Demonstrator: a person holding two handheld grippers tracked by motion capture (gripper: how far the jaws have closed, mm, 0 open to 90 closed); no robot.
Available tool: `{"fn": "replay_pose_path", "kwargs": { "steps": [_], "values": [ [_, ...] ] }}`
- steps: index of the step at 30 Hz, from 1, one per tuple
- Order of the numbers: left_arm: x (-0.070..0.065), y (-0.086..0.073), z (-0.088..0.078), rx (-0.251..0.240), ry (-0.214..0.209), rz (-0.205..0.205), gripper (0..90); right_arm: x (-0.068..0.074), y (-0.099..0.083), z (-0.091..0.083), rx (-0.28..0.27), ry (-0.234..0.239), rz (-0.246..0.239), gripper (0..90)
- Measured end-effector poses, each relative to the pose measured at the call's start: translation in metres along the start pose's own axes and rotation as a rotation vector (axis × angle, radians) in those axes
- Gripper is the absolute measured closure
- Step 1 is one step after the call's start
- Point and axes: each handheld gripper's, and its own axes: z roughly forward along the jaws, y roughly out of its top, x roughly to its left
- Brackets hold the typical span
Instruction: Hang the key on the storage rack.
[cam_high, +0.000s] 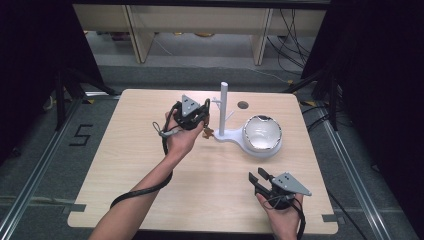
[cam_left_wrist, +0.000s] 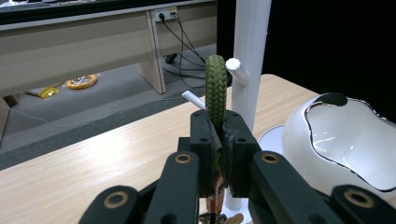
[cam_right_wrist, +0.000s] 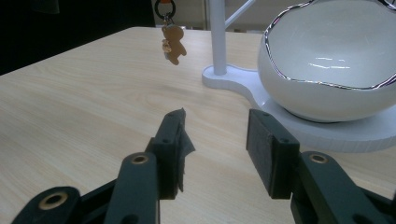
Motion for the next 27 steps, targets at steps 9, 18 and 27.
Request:
{"fn": "replay_pose_path", "kwargs": {
  "steps": [9, 18, 27],
  "values": [
    [-0.002, 0.005, 0.004, -0.002, 0.012, 0.016, 83.8, -0.002, -0.001, 0.001, -0.014, -0.007, -0.013, 57.9],
    [-0.010, 0.011, 0.001, -0.023, 0.017, 0.057, 83.7, -0.004, 0.000, 0.001, -0.013, 0.000, -0.027, 57.9],
    [-0.015, 0.008, 0.002, -0.018, 0.039, 0.109, 83.5, -0.004, 0.000, 0.002, -0.014, -0.006, -0.031, 57.8]
  ]
}}
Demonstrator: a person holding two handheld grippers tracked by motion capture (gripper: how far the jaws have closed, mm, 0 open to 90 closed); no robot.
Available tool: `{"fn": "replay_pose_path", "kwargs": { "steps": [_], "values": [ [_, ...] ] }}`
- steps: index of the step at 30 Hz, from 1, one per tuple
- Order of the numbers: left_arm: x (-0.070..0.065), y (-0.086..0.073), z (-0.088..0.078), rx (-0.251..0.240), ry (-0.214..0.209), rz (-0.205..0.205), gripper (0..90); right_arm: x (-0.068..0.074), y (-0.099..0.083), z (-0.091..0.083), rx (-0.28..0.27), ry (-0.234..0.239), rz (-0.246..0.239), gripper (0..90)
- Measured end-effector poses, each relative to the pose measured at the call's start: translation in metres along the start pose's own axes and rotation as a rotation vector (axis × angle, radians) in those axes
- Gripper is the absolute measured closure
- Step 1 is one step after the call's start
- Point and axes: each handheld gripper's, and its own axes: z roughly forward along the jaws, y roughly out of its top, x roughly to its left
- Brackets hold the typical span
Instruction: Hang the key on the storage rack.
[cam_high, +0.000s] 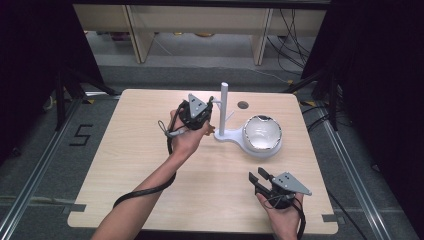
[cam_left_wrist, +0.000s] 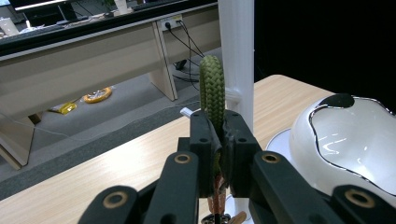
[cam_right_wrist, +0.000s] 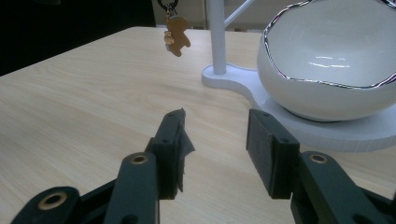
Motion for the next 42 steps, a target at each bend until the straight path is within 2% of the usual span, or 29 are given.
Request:
{"fn": "replay_pose_path", "kwargs": {
  "steps": [6, 7, 9, 10, 13, 18, 21, 25, 26, 27, 28, 29, 30, 31, 32, 33, 34, 36, 38, 39, 40, 42],
  "values": [
    [-0.004, -0.003, 0.002, 0.016, 0.012, 0.015, 83.5, 0.000, 0.000, 0.000, 0.005, 0.009, 0.007, 57.7],
    [-0.005, -0.002, 0.002, 0.020, 0.013, 0.017, 83.5, 0.001, 0.000, -0.001, 0.021, 0.002, 0.013, 57.7],
    [-0.007, -0.001, 0.003, 0.021, 0.016, 0.019, 83.4, 0.000, 0.000, 0.000, 0.008, 0.009, 0.013, 57.7],
    [-0.007, 0.000, 0.003, 0.021, 0.015, 0.024, 83.4, -0.001, 0.000, 0.000, 0.002, 0.005, -0.008, 57.7],
    [-0.011, 0.001, 0.002, 0.029, 0.017, 0.038, 83.2, -0.001, 0.000, 0.000, 0.003, 0.001, -0.007, 57.7],
    [-0.014, 0.002, 0.004, 0.038, 0.001, 0.050, 82.7, -0.001, 0.000, -0.001, 0.009, 0.005, -0.003, 57.7],
    [-0.012, -0.001, 0.007, 0.045, -0.021, 0.036, 79.5, -0.001, 0.000, -0.001, 0.007, 0.010, -0.002, 57.6],
    [-0.010, -0.005, 0.005, 0.041, -0.041, 0.024, 74.2, -0.003, 0.001, -0.003, 0.015, -0.012, -0.018, 57.5],
    [-0.009, -0.006, 0.003, 0.037, -0.043, 0.022, 72.5, -0.003, 0.001, -0.004, 0.030, -0.007, -0.010, 57.5],
    [-0.007, -0.008, 0.000, 0.037, -0.053, 0.023, 68.9, -0.002, 0.001, -0.003, 0.019, -0.007, 0.014, 57.5],
    [-0.007, -0.008, 0.000, 0.037, -0.053, 0.023, 67.3, -0.002, 0.001, -0.003, 0.019, -0.007, 0.014, 57.5],
    [-0.006, -0.009, -0.003, 0.035, -0.063, 0.007, 67.3, -0.003, 0.000, -0.003, 0.012, -0.009, -0.006, 57.4],
    [-0.004, -0.012, -0.008, 0.028, -0.069, 0.002, 63.0, -0.004, 0.001, -0.003, 0.006, -0.010, -0.005, 57.3],
    [-0.004, -0.012, -0.008, 0.028, -0.069, 0.002, 60.9, -0.004, 0.001, -0.003, 0.006, -0.010, -0.005, 57.3],
    [-0.001, -0.015, -0.012, 0.025, -0.072, -0.001, 60.9, -0.003, 0.000, -0.004, 0.008, -0.017, 0.016, 57.1],
    [0.001, -0.017, -0.015, 0.023, -0.074, -0.009, 58.6, -0.004, 0.000, -0.003, 0.000, -0.011, 0.010, 56.9],
    [0.004, -0.019, -0.018, 0.016, -0.079, 0.005, 56.5, -0.005, 0.000, -0.003, -0.004, -0.014, 0.012, 56.7],
    [0.009, -0.025, -0.026, 0.026, -0.094, -0.017, 52.6, -0.006, 0.000, -0.004, -0.002, -0.014, 0.012, 56.4],
    [0.015, -0.030, -0.033, 0.032, -0.097, -0.018, 49.1, -0.007, 0.001, -0.006, 0.010, -0.025, 0.020, 56.0],
    [0.017, -0.033, -0.037, 0.031, -0.104, -0.028, 47.5, -0.008, 0.001, -0.005, -0.001, -0.019, 0.004, 55.8],
    [0.020, -0.036, -0.040, 0.032, -0.108, -0.028, 46.4, -0.008, 0.001, -0.005, 0.004, -0.015, 0.023, 55.6],
    [0.025, -0.043, -0.049, 0.042, -0.113, -0.037, 44.4, -0.009, 0.000, -0.005, -0.007, -0.035, 0.008, 55.3]
  ]
}}
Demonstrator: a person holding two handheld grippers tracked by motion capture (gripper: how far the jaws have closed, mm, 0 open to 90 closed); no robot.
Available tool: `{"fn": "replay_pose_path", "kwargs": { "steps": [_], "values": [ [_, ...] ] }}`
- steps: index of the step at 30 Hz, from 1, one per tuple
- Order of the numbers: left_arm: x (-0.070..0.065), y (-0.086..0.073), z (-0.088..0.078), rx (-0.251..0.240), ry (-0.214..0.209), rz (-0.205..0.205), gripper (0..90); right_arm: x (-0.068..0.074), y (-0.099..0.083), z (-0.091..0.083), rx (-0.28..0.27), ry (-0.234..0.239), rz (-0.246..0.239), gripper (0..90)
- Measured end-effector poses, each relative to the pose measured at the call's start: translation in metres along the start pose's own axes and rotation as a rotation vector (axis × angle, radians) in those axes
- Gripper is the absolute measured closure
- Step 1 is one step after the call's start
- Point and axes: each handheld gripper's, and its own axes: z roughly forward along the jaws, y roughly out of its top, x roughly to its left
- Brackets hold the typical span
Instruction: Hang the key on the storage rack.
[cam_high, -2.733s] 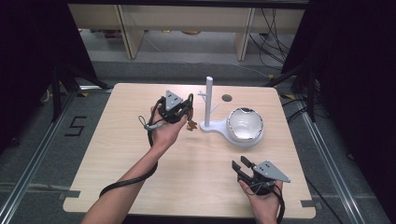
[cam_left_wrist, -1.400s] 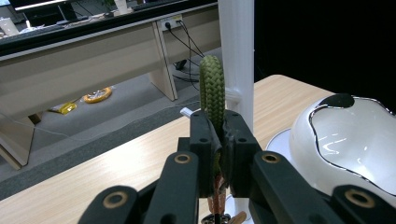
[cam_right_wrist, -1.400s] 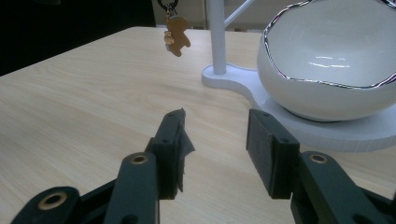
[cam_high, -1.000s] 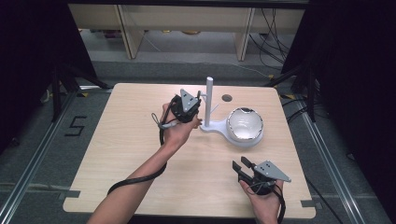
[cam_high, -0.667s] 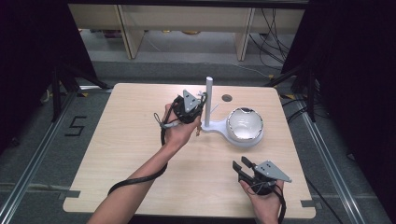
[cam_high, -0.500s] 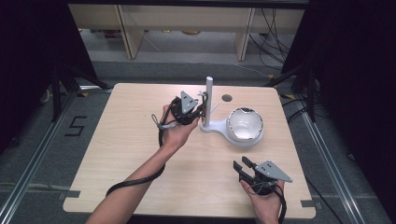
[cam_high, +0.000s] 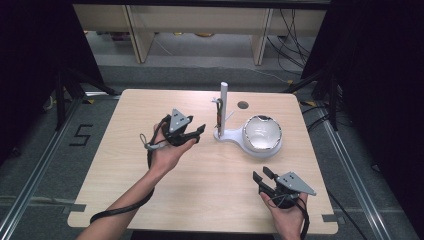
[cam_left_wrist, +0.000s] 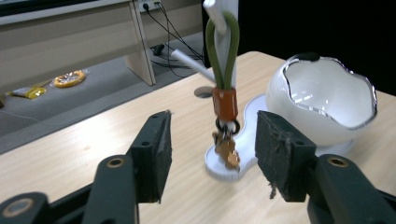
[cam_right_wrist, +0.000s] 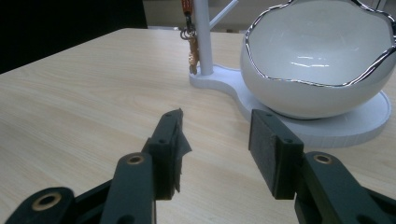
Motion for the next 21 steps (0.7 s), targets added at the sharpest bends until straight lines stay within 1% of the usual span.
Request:
{"fn": "replay_pose_path", "kwargs": {
  "steps": [1, 3, 4, 5, 6, 7, 9, 13, 14, 15, 17, 18, 19, 20, 21],
  "values": [
    [0.002, -0.002, -0.003, 0.001, -0.002, 0.006, 43.3, 0.000, 0.000, -0.001, 0.010, 0.000, 0.005, 54.9],
    [0.005, -0.009, -0.012, 0.019, -0.011, 0.006, 42.0, 0.000, 0.000, -0.001, 0.012, -0.003, 0.003, 54.5],
    [0.006, -0.012, -0.016, 0.015, -0.012, 0.002, 41.5, -0.001, 0.000, -0.001, 0.013, -0.009, 0.001, 54.3],
    [0.008, -0.015, -0.021, 0.016, -0.010, 0.001, 41.1, 0.002, 0.000, -0.002, 0.022, -0.014, 0.032, 54.1],
    [0.010, -0.019, -0.025, 0.015, -0.007, 0.002, 40.3, 0.001, -0.001, -0.001, 0.016, -0.003, 0.031, 53.9],
    [0.012, -0.023, -0.029, 0.012, -0.012, 0.000, 40.3, 0.001, -0.001, -0.001, 0.016, -0.003, 0.031, 53.9],
    [0.015, -0.030, -0.038, 0.021, -0.001, 0.001, 39.9, -0.001, -0.001, -0.001, 0.018, -0.005, 0.005, 53.6],
    [0.020, -0.044, -0.053, 0.018, 0.004, 0.003, 39.4, 0.000, -0.002, -0.001, 0.033, -0.004, 0.016, 52.9],
    [0.021, -0.048, -0.056, 0.011, 0.002, -0.011, 39.3, 0.000, -0.002, 0.000, 0.033, -0.010, 0.017, 52.8],
    [0.022, -0.050, -0.061, 0.019, 0.007, -0.001, 39.3, 0.000, -0.002, -0.001, 0.033, -0.011, 0.016, 52.6],
    [0.024, -0.057, -0.067, 0.010, 0.015, -0.015, 39.2, -0.001, -0.002, 0.000, 0.031, -0.006, 0.012, 52.3],
    [0.024, -0.061, -0.071, 0.013, 0.021, -0.022, 39.1, -0.002, -0.003, 0.001, 0.025, -0.013, -0.002, 52.2],
    [0.025, -0.064, -0.073, 0.009, 0.022, -0.031, 39.1, -0.002, -0.003, 0.001, 0.021, -0.003, -0.001, 52.0],
    [0.026, -0.067, -0.075, 0.001, 0.021, -0.032, 39.1, -0.003, -0.003, 0.002, 0.019, -0.004, 0.000, 51.9],
    [0.025, -0.069, -0.077, 0.008, 0.029, -0.040, 39.0, -0.002, -0.003, 0.002, 0.021, -0.003, 0.006, 51.8]
  ]
}}
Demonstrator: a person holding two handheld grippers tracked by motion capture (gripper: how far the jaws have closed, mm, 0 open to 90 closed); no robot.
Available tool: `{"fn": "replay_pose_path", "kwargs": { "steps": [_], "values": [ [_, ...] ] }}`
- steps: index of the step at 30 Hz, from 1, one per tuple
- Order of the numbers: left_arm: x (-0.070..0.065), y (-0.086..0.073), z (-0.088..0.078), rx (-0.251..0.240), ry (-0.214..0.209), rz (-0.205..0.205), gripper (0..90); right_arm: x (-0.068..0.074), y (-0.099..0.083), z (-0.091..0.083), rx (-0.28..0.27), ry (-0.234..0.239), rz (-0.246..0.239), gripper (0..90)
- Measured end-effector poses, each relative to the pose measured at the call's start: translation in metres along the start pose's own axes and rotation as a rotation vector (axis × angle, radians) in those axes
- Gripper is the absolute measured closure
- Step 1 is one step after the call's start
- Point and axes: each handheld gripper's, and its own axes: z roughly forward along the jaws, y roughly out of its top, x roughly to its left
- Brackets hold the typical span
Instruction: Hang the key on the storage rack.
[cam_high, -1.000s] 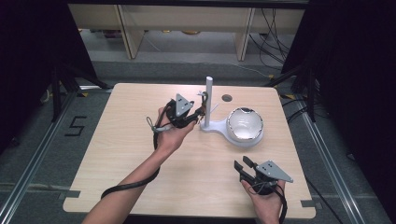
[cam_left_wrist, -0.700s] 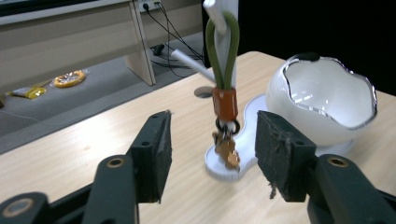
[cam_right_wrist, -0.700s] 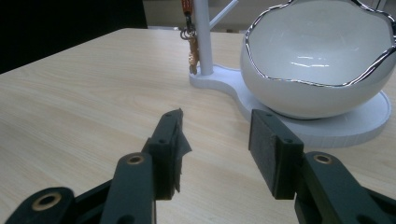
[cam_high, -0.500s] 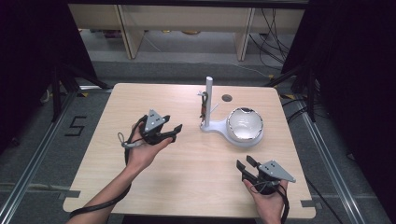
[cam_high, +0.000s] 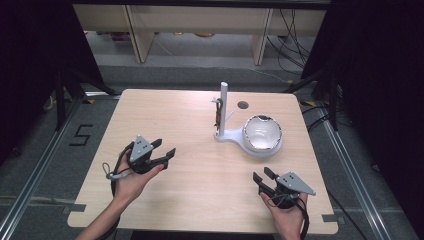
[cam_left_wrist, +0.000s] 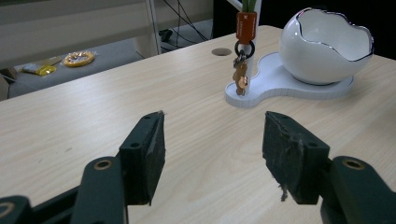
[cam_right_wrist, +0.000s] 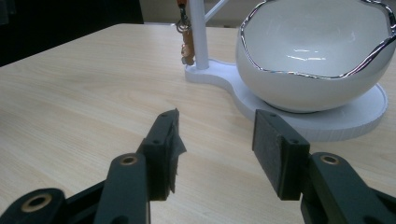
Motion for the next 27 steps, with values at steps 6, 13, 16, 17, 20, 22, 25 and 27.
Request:
{"fn": "replay_pose_path", "kwargs": {
  "steps": [6, 13, 16, 17, 20, 22, 25, 27],
  "values": [
    [0.002, -0.021, -0.013, -0.013, 0.002, -0.042, 38.6, -0.001, 0.000, -0.002, 0.019, -0.012, 0.003, 50.8],
    [0.009, -0.046, -0.024, -0.021, 0.019, -0.071, 37.8, 0.000, -0.002, 0.000, 0.002, -0.012, 0.023, 50.1],
    [0.011, -0.055, -0.031, -0.011, 0.042, -0.081, 37.5, 0.000, -0.002, 0.000, 0.001, -0.013, 0.023, 49.9],
    [0.012, -0.058, -0.032, -0.023, 0.040, -0.082, 37.4, 0.000, -0.002, 0.000, 0.001, -0.014, 0.023, 49.9],
    [0.017, -0.068, -0.039, -0.008, 0.076, -0.088, 36.8, -0.002, -0.002, 0.000, 0.004, -0.008, 0.004, 49.5],
    [0.020, -0.073, -0.042, -0.012, 0.082, -0.091, 36.5, -0.003, -0.003, 0.001, -0.003, -0.014, 0.001, 49.3],
    [0.025, -0.079, -0.048, 0.001, 0.111, -0.096, 36.4, -0.002, -0.004, 0.000, -0.001, -0.015, 0.014, 49.2],
    [0.027, -0.083, -0.050, -0.013, 0.118, -0.096, 36.3, -0.003, -0.004, 0.000, 0.003, -0.017, 0.005, 49.1]
  ]
}}
